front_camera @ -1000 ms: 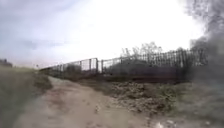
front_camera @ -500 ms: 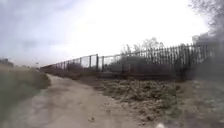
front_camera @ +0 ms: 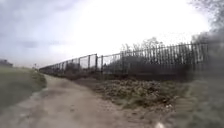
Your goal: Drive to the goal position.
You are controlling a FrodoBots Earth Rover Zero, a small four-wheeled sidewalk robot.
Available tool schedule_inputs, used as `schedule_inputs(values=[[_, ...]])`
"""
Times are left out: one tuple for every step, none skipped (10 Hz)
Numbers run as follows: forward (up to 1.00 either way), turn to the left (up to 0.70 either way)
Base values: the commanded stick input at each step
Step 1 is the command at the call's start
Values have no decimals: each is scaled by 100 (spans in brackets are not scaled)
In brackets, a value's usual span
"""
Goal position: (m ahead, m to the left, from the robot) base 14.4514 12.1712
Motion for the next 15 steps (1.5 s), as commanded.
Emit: schedule_inputs(values=[[70,33],[70,15],[70,0],[70,0],[70,0],[70,0],[70,0],[70,35],[70,35],[70,35],[70,35],[70,34],[70,26],[70,18],[70,9]])
